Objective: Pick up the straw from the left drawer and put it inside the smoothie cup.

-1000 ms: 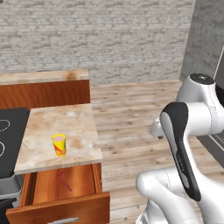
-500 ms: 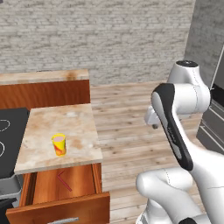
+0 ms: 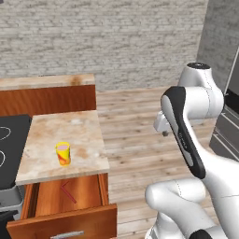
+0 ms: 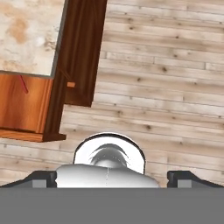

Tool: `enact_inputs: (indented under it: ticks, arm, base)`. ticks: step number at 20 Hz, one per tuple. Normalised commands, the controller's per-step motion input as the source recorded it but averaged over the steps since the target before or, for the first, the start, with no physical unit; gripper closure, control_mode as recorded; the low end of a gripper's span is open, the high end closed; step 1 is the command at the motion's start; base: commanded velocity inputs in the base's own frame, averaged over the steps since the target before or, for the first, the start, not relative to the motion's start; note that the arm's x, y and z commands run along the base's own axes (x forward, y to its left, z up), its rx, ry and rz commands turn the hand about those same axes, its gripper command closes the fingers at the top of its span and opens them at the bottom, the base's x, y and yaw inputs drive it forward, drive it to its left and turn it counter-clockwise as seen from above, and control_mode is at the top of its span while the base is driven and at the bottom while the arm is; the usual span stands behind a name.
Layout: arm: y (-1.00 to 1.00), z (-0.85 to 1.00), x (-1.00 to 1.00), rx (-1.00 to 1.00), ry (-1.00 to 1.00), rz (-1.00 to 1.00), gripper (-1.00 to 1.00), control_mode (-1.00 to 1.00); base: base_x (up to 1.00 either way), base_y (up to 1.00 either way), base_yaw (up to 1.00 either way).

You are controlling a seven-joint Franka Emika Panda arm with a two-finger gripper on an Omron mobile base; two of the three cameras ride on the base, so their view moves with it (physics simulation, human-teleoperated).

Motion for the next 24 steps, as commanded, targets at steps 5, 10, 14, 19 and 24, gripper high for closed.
enact_inputs:
  ticks: [5,10,14,19,24]
  arm:
    - [0.0,0.0,0.0,0.0,0.0,0.0,-1.0,1.0]
    - [0.0,0.0,0.0,0.0,0.0,0.0,-1.0,1.0]
    - [0.0,0.0,0.0,0.0,0.0,0.0,-1.0,1.0]
    - [0.0,0.0,0.0,0.0,0.0,0.0,-1.0,1.0]
    - [0.0,0.0,0.0,0.0,0.0,0.0,-1.0,1.0]
  base:
    - [-0.72,-0.04,0.0]
    - [-0.75,0.0,0.0]
    - [-0.31,0.27,0.0]
    - [-0.06,0.65,0.0]
    - [0.0,0.85,0.0]
